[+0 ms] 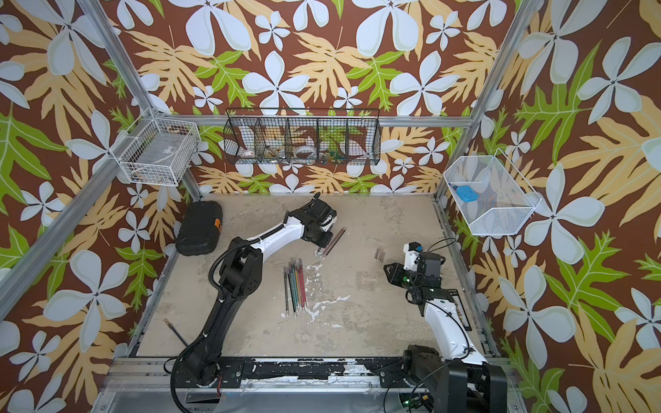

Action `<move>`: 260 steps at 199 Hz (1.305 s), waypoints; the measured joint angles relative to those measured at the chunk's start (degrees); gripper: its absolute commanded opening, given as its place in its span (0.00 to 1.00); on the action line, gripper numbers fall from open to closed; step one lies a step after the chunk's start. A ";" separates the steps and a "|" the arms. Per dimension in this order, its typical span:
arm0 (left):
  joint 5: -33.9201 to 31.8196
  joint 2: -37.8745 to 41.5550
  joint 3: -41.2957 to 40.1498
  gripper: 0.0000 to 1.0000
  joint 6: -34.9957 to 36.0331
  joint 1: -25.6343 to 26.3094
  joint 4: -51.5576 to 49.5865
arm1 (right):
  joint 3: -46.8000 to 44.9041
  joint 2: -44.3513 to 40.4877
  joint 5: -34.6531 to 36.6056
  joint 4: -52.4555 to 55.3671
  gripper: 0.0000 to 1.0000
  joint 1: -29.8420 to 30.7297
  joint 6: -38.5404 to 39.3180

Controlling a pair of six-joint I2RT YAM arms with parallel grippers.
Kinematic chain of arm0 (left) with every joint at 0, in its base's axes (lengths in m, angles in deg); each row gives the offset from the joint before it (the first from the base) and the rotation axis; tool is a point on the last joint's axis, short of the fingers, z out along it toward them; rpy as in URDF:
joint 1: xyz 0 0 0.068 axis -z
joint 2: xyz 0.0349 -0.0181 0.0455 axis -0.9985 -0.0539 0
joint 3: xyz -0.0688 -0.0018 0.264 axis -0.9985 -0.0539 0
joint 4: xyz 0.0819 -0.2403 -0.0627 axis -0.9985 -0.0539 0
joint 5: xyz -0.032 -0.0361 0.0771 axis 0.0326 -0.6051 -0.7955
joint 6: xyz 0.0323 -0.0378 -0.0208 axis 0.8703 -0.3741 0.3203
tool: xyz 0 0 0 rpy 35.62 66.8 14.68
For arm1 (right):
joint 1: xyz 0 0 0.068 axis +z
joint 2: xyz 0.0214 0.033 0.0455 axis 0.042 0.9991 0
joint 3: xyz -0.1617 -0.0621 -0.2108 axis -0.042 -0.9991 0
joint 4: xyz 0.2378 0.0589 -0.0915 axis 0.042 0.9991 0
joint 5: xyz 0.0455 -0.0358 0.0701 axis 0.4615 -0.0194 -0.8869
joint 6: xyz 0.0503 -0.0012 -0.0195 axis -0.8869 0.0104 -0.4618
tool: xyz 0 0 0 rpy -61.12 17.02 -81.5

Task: Remove the protective cover of the pencils
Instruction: Place the pencil at the center of the board.

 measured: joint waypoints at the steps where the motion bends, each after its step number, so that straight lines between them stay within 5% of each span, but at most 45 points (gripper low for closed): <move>1: -0.02 0.00 0.00 0.26 -0.04 -0.02 0.02 | 0.00 0.00 0.00 0.00 0.29 0.00 0.00; 116: -4.48 -5.38 6.23 0.22 -2.51 -3.56 1.07 | 0.00 0.11 -0.04 -0.02 0.29 0.00 0.00; 260: -2.36 -4.61 4.20 0.34 -2.54 -0.72 1.14 | -0.31 0.20 -0.04 -0.42 0.29 0.00 0.00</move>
